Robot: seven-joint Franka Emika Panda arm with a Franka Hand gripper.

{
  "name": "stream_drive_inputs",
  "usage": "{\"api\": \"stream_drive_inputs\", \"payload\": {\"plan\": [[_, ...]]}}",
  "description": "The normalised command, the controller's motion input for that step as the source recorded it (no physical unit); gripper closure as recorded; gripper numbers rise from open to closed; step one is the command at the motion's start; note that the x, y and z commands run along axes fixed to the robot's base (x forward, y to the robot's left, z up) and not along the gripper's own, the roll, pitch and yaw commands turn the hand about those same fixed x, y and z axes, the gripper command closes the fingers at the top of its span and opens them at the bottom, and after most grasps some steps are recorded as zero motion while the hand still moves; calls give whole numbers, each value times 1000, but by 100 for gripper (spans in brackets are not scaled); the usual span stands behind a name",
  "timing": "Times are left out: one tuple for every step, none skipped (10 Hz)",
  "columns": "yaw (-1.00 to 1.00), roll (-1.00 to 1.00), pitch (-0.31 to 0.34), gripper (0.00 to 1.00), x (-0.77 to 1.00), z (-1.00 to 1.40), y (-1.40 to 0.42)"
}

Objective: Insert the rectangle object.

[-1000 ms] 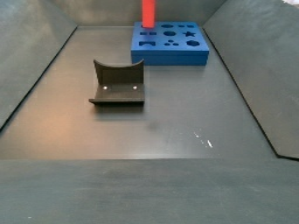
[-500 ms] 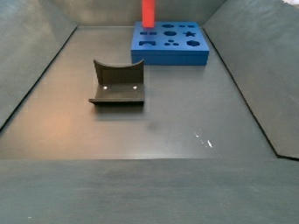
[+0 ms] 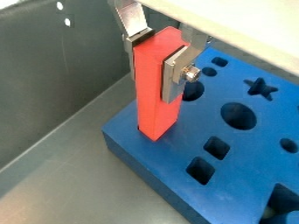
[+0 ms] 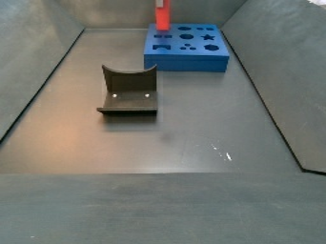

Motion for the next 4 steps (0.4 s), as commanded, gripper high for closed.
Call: {"api": "stream_drive_inputs", "payload": {"plan": [[0, 13, 0, 100, 6, -286, 0], [0, 41, 0, 100, 0, -249, 0], [0, -6, -67, 100, 0, 0, 0], [0, 0, 0, 100, 0, 0, 0]]}}
